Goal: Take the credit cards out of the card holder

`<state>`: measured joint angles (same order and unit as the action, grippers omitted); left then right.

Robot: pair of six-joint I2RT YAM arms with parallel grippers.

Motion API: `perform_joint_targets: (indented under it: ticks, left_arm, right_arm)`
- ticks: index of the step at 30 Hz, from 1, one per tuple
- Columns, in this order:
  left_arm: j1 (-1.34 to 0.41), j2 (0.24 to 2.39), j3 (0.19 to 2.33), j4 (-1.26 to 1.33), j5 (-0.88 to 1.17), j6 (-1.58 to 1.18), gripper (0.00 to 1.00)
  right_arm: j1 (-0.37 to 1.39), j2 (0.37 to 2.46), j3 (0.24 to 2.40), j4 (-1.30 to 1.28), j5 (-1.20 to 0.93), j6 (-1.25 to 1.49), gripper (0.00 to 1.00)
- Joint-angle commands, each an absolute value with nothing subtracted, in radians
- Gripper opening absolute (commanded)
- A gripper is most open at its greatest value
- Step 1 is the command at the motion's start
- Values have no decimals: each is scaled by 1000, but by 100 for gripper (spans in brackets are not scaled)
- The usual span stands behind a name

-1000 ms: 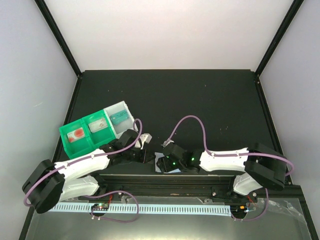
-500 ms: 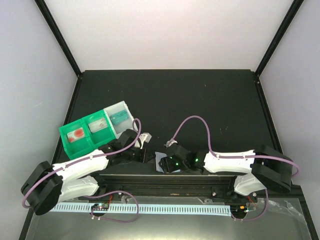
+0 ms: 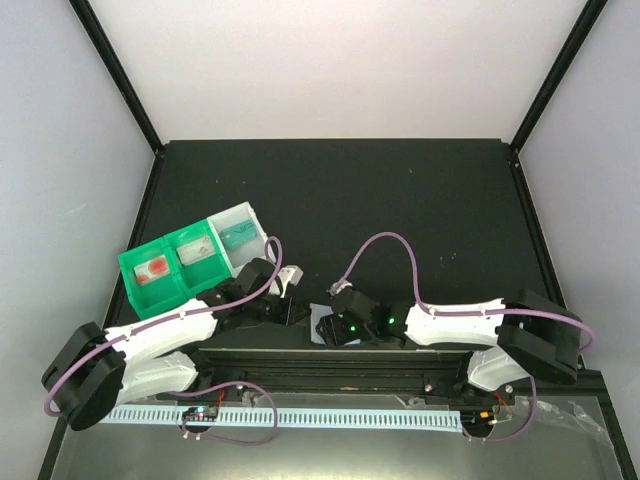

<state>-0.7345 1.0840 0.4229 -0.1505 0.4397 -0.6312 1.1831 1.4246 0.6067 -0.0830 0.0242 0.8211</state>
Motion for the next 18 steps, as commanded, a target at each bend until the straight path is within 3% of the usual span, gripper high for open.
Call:
perform_joint_targets:
  ticks: [1, 18]
  left_arm:
    - [-735, 1072, 430, -136, 433, -636, 2]
    - [-735, 1069, 432, -133, 443, -640, 1]
  right_arm:
    - [1187, 1429, 585, -87, 83, 828, 67]
    - [1187, 1317, 585, -322, 329, 842, 56]
